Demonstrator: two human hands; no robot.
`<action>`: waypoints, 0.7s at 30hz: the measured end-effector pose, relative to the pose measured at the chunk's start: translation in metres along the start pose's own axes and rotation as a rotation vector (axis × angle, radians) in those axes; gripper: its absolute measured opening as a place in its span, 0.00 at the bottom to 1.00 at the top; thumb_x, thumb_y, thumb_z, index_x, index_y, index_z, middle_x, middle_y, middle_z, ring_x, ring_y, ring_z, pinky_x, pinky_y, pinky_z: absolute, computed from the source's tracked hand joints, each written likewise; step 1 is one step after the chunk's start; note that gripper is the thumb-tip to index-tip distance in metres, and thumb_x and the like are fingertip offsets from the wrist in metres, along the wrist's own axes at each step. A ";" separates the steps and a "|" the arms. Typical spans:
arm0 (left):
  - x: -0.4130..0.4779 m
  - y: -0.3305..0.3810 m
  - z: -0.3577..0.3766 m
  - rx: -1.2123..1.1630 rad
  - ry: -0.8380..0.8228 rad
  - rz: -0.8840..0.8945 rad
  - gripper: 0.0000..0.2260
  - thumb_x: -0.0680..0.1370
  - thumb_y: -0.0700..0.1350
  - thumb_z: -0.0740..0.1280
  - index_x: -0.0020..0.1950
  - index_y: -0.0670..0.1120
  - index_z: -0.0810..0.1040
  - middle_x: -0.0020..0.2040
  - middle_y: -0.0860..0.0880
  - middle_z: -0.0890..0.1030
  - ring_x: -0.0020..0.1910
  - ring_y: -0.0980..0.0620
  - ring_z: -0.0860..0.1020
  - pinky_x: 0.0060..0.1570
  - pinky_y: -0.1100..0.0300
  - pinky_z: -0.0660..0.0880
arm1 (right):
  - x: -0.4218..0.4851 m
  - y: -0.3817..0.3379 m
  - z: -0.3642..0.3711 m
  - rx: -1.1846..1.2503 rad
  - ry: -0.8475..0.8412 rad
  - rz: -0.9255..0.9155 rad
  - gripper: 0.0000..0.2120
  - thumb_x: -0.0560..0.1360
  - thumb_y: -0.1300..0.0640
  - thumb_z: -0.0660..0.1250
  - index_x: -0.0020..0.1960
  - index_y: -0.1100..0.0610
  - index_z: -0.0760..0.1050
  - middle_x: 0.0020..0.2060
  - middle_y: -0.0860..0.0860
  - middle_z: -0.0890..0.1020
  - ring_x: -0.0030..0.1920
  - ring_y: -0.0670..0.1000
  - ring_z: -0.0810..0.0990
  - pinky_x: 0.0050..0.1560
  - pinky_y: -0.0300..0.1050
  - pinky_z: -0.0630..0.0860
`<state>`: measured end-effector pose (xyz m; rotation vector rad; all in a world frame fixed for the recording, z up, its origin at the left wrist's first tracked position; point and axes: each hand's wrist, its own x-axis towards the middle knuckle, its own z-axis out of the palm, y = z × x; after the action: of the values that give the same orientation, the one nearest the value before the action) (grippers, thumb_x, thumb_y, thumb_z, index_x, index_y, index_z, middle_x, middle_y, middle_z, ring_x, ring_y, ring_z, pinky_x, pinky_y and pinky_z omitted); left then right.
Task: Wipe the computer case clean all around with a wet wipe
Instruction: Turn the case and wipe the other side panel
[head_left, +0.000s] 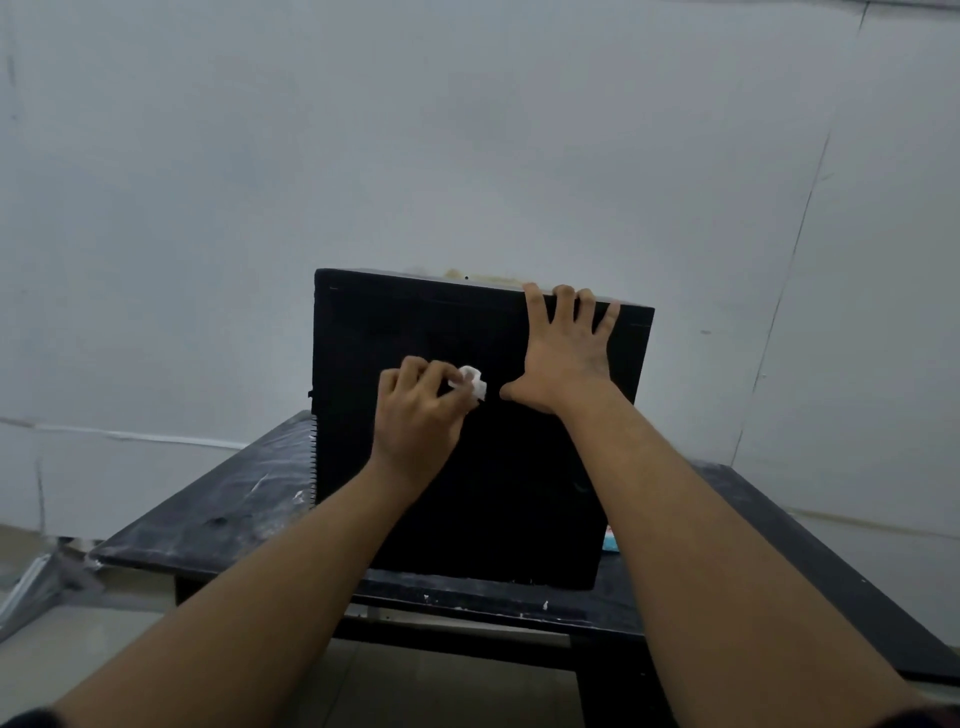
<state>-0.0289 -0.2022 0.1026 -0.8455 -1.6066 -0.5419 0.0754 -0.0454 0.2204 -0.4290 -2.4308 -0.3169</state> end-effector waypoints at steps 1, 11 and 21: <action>0.002 -0.003 -0.001 0.012 0.002 0.030 0.05 0.77 0.46 0.78 0.52 0.50 0.87 0.50 0.51 0.84 0.51 0.44 0.77 0.47 0.48 0.70 | 0.000 0.000 -0.001 0.004 -0.002 0.000 0.62 0.65 0.31 0.78 0.84 0.49 0.43 0.78 0.60 0.54 0.81 0.69 0.50 0.79 0.79 0.43; 0.030 -0.027 -0.013 -0.068 0.009 0.046 0.07 0.81 0.42 0.72 0.44 0.48 0.88 0.35 0.51 0.81 0.40 0.48 0.76 0.40 0.53 0.66 | 0.011 -0.023 -0.033 -0.092 -0.150 -0.058 0.54 0.72 0.36 0.75 0.84 0.53 0.49 0.80 0.64 0.54 0.80 0.67 0.57 0.79 0.76 0.47; 0.039 -0.062 -0.035 -0.063 0.215 -0.507 0.05 0.79 0.46 0.73 0.46 0.51 0.89 0.38 0.53 0.83 0.44 0.47 0.76 0.48 0.52 0.64 | 0.012 -0.057 -0.006 -0.006 0.003 -0.116 0.55 0.71 0.38 0.74 0.85 0.48 0.45 0.80 0.58 0.60 0.81 0.66 0.56 0.82 0.71 0.45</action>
<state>-0.0563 -0.2581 0.1539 -0.3988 -1.6080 -1.0095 0.0484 -0.0969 0.2261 -0.2900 -2.4580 -0.3747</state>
